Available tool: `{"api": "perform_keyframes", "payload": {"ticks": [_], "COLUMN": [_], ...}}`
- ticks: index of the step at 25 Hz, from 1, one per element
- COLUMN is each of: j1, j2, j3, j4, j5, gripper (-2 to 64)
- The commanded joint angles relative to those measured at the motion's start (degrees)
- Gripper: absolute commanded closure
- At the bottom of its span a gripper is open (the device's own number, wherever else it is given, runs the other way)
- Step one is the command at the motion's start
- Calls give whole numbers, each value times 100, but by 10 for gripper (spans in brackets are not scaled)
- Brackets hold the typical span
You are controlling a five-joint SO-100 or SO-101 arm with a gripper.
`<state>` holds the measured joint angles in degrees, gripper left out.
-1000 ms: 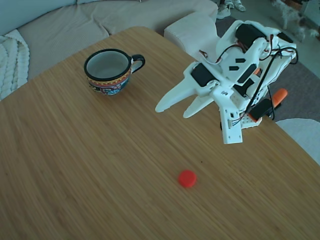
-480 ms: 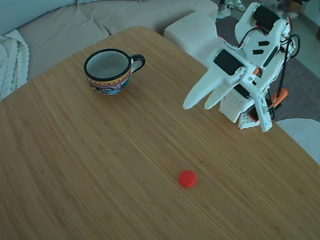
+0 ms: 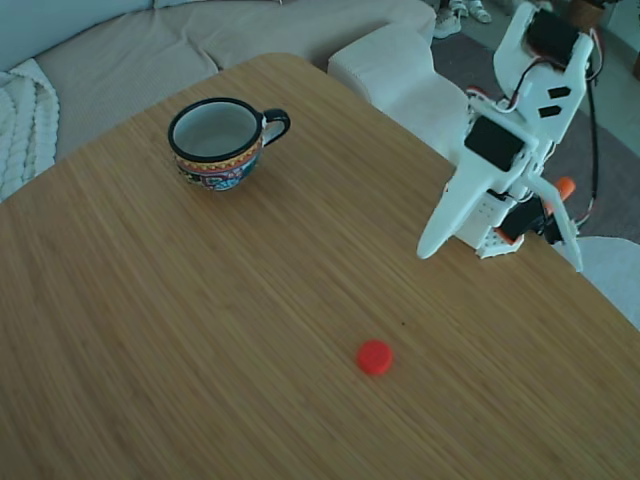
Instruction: Grasp a red cap and put it in the cup.
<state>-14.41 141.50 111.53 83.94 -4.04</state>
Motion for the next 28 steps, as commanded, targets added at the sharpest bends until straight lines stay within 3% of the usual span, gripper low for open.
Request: {"api": "perform_keyframes", "payload": {"ticks": [1,5,10,19,28], "j1": [-18,-18,-18,-9,536], "j2": [-589,-1424,-2355,-3428,-4518], "j3": [-650,-1433,-2312,-3015,-3138], "j4": [18,35,563,1380,1354], "j5": [26,53,53,0,-18], "gripper": [173,175,172,171,170]}}
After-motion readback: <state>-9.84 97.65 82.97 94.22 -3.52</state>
